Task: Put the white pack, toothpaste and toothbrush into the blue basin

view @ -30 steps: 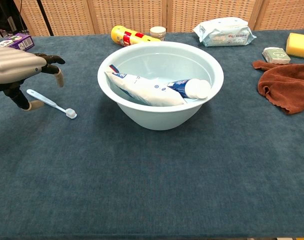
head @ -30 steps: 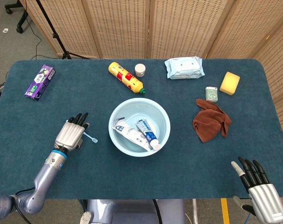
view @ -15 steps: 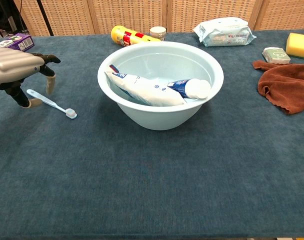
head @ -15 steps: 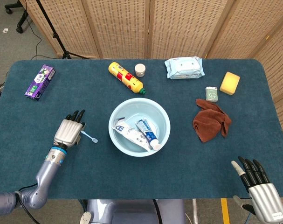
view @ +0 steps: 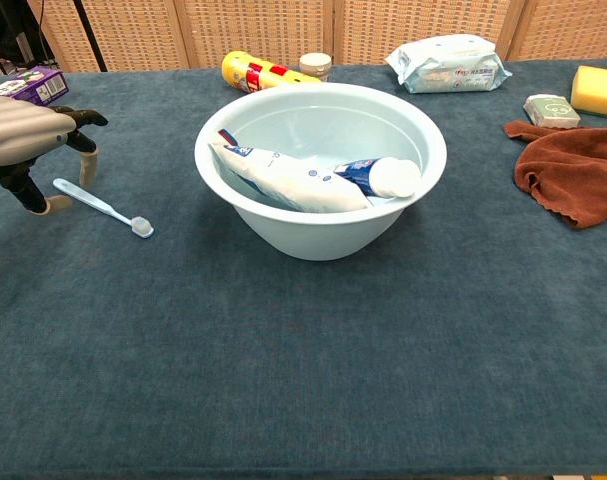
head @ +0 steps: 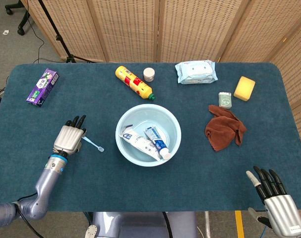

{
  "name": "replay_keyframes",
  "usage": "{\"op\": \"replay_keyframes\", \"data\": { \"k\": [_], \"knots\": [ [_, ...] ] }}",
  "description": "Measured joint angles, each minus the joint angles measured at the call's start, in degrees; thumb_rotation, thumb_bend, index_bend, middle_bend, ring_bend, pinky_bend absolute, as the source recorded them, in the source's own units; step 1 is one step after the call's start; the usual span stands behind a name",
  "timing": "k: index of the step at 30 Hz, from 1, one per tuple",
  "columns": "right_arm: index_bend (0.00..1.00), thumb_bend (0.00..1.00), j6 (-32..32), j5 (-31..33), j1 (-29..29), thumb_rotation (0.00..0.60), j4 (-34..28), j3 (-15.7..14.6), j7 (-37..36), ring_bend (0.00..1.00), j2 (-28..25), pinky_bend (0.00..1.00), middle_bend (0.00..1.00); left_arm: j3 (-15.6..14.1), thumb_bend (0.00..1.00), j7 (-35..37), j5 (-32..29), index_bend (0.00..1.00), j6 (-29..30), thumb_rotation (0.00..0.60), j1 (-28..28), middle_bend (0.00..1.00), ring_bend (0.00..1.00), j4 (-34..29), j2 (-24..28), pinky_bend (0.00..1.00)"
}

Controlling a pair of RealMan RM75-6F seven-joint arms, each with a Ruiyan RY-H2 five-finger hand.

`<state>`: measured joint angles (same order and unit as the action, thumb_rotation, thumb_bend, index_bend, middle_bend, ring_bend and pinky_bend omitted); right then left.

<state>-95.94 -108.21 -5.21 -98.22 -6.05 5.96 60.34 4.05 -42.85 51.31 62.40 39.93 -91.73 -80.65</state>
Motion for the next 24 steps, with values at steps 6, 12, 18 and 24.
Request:
{"op": "replay_keyframes", "data": {
  "k": [6,12,18,24],
  "knots": [
    [0.06,0.1,0.1,0.2,0.1,0.6,0.0,0.0,-0.1,0.0,0.0,0.0,0.0,-0.8,0.36,0.4,2.0,0.48,-0.1,0.6,-0.1,0.0,0.04,2.9,-1.8,0.22],
    [0.06,0.1,0.0,0.2,0.0,0.6,0.1,0.1,-0.1,0.0,0.0,0.0,0.0,-1.1,0.36,1.0,3.7,0.48,0.3,0.6,-0.2,0.0,0.04,5.8,-4.0,0.22],
    [0.06,0.1,0.2,0.2,0.1,0.6,0.1,0.1,0.0,0.0,0.1,0.0,0.0,-0.9,0.36,2.1,5.7,0.48,0.9,0.6,-0.5,0.0,0.04,9.0,-6.0,0.22],
    [0.06,0.1,0.2,0.3,0.1,0.6,0.1,0.1,0.1,0.0,0.1,0.0,0.0,-0.9,0.36,2.3,5.8,0.48,0.0,0.6,-0.7,0.0,0.04,9.7,-6.4,0.22]
  ]
}}
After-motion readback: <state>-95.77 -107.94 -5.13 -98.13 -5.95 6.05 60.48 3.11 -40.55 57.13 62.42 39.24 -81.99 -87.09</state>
